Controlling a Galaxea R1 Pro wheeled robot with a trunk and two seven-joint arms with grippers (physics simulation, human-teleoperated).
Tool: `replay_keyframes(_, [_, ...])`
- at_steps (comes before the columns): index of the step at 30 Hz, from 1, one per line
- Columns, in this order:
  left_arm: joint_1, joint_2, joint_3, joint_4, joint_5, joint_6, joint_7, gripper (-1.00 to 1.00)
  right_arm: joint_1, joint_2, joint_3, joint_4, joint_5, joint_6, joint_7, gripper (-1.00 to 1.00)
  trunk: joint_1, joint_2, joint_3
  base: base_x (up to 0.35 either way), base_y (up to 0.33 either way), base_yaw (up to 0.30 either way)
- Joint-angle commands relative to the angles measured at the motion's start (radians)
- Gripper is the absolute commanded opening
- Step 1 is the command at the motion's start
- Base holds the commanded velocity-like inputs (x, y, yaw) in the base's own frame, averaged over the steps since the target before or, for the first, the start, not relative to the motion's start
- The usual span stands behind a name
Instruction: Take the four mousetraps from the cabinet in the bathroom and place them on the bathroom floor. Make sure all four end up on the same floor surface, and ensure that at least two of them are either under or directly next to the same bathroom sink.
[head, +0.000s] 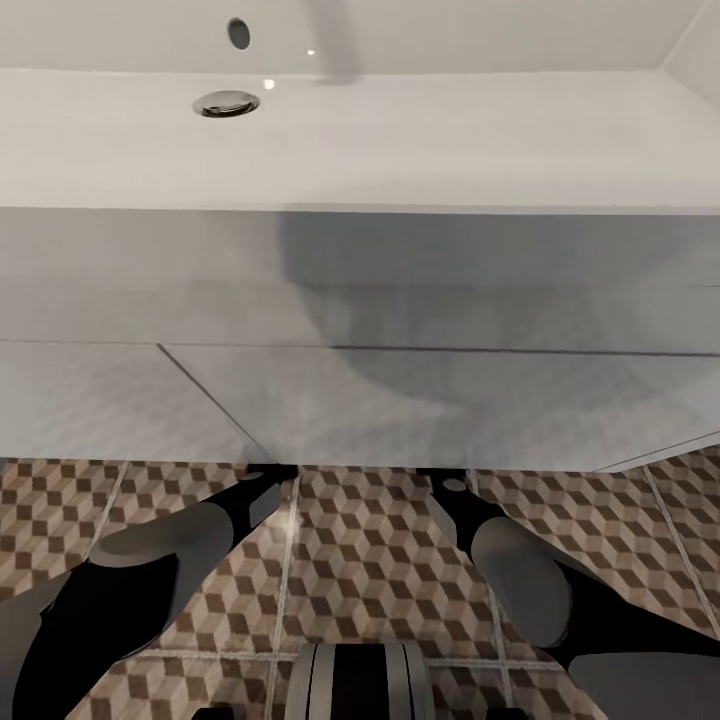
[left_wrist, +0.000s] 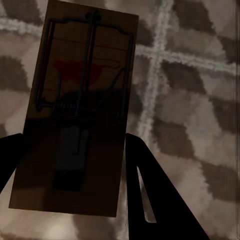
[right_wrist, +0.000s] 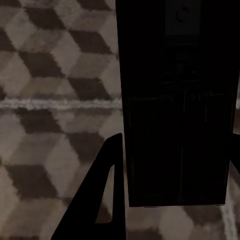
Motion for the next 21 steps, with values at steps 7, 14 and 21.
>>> replay_keyframes(7, [-0.009,-0.004,-0.010,-0.003,0.004,-0.004,0.007,-1.00,-0.024,0.000,-0.008,-0.004,0.009,-0.004,0.000,-1.00,0.000,0.000,-0.001,0.000,0.000,0.000])
replay_keyframes(14, [-0.015,-0.005,-0.010,-0.003,0.003,-0.004,0.007,-1.00,-0.029,0.000,-0.008,-0.004,0.009,-0.003,0.000,-1.00,0.000,0.000,-0.001,0.000,0.000,0.000])
replay_keyframes(21, [-0.020,-0.005,-0.010,-0.003,0.004,-0.004,0.007,-1.00,-0.029,0.000,-0.008,-0.004,0.009,-0.004,0.000,-1.00,0.000,0.000,-0.001,0.000,0.000,0.000])
